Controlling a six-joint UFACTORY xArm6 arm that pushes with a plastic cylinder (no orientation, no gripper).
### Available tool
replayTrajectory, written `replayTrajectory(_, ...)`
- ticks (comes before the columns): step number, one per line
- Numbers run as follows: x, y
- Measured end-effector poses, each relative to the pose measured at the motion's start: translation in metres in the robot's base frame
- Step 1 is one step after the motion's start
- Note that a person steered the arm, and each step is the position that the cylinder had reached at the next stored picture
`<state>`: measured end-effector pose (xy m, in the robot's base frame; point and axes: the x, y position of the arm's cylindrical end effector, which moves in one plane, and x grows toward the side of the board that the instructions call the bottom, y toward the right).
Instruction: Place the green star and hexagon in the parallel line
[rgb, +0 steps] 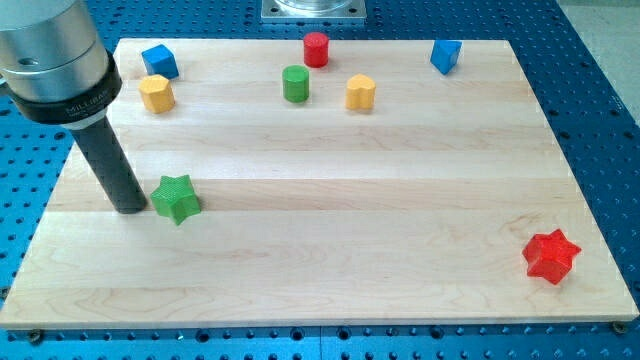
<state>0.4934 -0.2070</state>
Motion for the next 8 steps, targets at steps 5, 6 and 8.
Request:
replayTrajectory(5,-0.021,0.03)
replayTrajectory(6,-0.093,0.099)
replayTrajectory(8,-0.139,0.054)
